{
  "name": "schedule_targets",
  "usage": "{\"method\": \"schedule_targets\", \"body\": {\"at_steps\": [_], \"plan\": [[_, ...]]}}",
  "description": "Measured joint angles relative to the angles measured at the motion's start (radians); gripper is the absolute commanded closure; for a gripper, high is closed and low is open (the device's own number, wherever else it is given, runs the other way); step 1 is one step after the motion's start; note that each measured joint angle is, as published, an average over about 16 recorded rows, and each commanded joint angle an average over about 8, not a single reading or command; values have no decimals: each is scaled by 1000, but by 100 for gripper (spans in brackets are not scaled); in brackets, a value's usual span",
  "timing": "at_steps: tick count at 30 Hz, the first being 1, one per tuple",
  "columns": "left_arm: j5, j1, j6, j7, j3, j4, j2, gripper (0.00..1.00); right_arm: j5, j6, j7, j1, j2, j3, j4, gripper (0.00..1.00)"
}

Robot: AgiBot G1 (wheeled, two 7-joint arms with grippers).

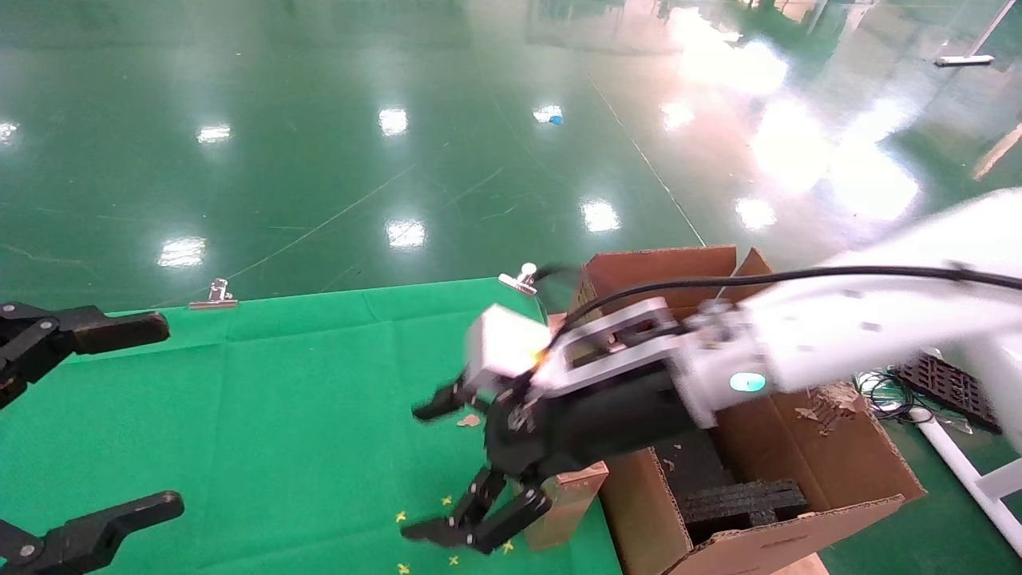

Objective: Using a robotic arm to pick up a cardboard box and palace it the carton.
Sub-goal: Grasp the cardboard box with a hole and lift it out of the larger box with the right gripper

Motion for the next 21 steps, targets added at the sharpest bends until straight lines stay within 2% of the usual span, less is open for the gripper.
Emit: {"method": "schedule_targets", "body": {"at_steps": [5,9,14,21], "plan": [[0,0,0,0,0,0,0,0,-173,-46,111,159,-80,-161,1,0],[0,0,0,0,1,0,0,0,-253,-66,170,288,-125,-285,3,0],[-1,0,0,1,1,0,0,0,-287,-73,212,443,-152,-441,5,0],[-1,0,-1,1,2,0,-1,0,-281,-67,235,620,-174,-653,9,0]]}}
